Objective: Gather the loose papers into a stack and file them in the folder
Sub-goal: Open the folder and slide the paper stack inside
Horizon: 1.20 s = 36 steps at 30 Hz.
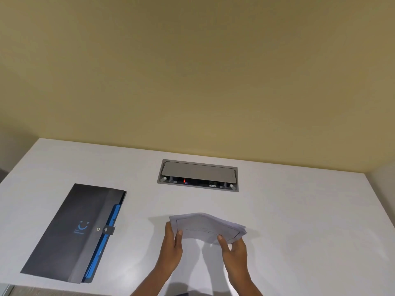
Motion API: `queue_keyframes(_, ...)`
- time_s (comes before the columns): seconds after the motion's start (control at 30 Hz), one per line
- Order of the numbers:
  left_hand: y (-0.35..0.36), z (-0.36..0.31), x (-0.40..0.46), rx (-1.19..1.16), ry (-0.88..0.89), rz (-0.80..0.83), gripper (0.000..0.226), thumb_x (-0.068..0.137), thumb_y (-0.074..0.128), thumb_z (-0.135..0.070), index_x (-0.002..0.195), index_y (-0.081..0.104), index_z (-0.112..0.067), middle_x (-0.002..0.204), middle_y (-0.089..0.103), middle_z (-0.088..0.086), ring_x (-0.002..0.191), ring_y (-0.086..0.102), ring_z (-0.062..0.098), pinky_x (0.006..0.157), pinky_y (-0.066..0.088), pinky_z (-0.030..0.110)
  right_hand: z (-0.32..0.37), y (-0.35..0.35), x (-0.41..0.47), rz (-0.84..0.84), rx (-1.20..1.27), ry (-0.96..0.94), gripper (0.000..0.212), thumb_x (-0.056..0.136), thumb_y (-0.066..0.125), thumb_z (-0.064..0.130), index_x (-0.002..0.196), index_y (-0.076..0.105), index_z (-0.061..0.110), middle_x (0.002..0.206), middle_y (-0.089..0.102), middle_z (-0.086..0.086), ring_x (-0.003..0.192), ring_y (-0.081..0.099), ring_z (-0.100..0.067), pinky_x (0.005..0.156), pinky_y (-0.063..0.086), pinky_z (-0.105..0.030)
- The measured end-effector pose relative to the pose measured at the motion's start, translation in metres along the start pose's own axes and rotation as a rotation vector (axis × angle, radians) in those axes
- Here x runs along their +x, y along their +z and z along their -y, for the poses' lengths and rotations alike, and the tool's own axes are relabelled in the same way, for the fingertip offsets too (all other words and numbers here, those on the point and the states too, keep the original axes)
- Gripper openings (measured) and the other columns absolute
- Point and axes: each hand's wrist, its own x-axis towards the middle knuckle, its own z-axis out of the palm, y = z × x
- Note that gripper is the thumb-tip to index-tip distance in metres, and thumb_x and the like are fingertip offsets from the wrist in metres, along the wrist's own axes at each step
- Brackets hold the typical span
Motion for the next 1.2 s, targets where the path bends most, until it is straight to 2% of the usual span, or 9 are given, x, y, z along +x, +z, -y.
queue_keyframes(0.13,-0.002,-0.003,0.005,0.01,0.022,0.009,0.041,0.109,0.039,-0.017,0.129,0.03,-0.052,0.129,0.054,-0.018,0.112,0.052,-0.023,0.086,0.041,-0.003,0.006,0.003,0.002,-0.005,0.048,-0.02,0.033,0.096,0.073,0.014,0.122,0.066,0.033,0.108,0.078,0.019,0.1,0.07,0.005,0.094,0.053,-0.029)
queue_keyframes(0.3,-0.006,0.012,0.01,0.031,-0.012,0.039,0.047,0.109,0.041,-0.021,0.154,0.029,-0.021,0.142,0.051,-0.003,0.13,0.049,0.011,0.108,0.037,0.023,0.002,0.005,0.001,0.027,-0.007,-0.011,0.028,0.094,0.077,0.019,0.114,0.068,0.037,0.106,0.078,0.015,0.103,0.071,-0.001,0.088,0.053,-0.026)
queue_keyframes(0.4,-0.01,0.018,0.01,0.065,-0.002,0.069,0.033,0.109,0.041,-0.021,0.136,0.037,-0.04,0.129,0.057,-0.012,0.119,0.054,0.004,0.098,0.04,0.01,-0.002,0.006,0.002,0.053,-0.039,-0.014,0.023,0.095,0.075,0.015,0.106,0.071,0.035,0.105,0.078,0.007,0.102,0.072,-0.012,0.083,0.053,-0.026)
queue_keyframes(0.5,-0.015,0.016,0.009,0.069,0.008,0.064,0.028,0.109,0.041,-0.017,0.13,0.038,-0.034,0.12,0.054,-0.021,0.11,0.052,-0.01,0.088,0.039,0.005,0.0,0.008,0.001,0.03,-0.036,0.002,0.019,0.094,0.076,0.021,0.109,0.072,0.033,0.101,0.08,0.012,0.094,0.073,0.0,0.083,0.055,-0.025)
queue_keyframes(0.63,-0.033,0.02,0.017,0.126,0.051,0.057,0.025,0.107,0.047,-0.016,0.115,0.042,-0.039,0.119,0.059,-0.012,0.113,0.059,0.001,0.087,0.05,0.013,0.0,0.011,0.001,0.038,-0.07,-0.008,0.017,0.094,0.076,0.017,0.107,0.076,0.029,0.096,0.082,0.014,0.088,0.077,-0.005,0.078,0.061,-0.028)
queue_keyframes(0.73,-0.063,0.031,0.026,0.199,0.064,-0.067,0.026,0.102,0.057,-0.016,0.115,0.048,-0.037,0.115,0.061,-0.015,0.11,0.064,0.006,0.093,0.051,0.018,-0.005,0.011,0.005,0.02,-0.154,-0.006,0.018,0.093,0.077,0.018,0.107,0.076,0.029,0.096,0.082,0.01,0.091,0.077,-0.011,0.083,0.062,-0.033)
queue_keyframes(0.83,-0.107,0.046,0.031,0.357,0.069,-0.292,0.022,0.099,0.064,-0.017,0.118,0.059,-0.027,0.111,0.064,-0.017,0.1,0.066,0.01,0.089,0.056,0.027,-0.013,0.008,0.009,-0.006,-0.22,0.024,0.014,0.093,0.076,0.016,0.103,0.076,0.025,0.096,0.08,0.007,0.091,0.074,-0.014,0.073,0.056,-0.027)
queue_keyframes(1.0,-0.198,0.087,0.043,0.699,-0.072,-0.464,0.009,0.092,0.067,-0.015,0.101,0.067,-0.017,0.096,0.068,0.005,0.092,0.066,0.034,0.071,0.06,0.048,-0.026,0.002,0.009,-0.072,-0.299,0.088,0.015,0.092,0.074,0.012,0.094,0.074,0.026,0.093,0.077,0.002,0.089,0.072,-0.02,0.069,0.052,-0.031)
queue_keyframes(1.2,-0.25,0.146,0.046,0.88,-0.27,-0.269,0.077,0.071,0.088,-0.03,0.132,0.048,-0.006,0.132,0.054,0.022,0.122,0.051,0.046,0.09,0.056,0.061,-0.036,-0.003,0.007,-0.1,-0.355,0.137,0.008,0.09,0.076,0.017,0.096,0.075,0.023,0.093,0.078,0.0,0.086,0.072,-0.02,0.071,0.055,-0.035)
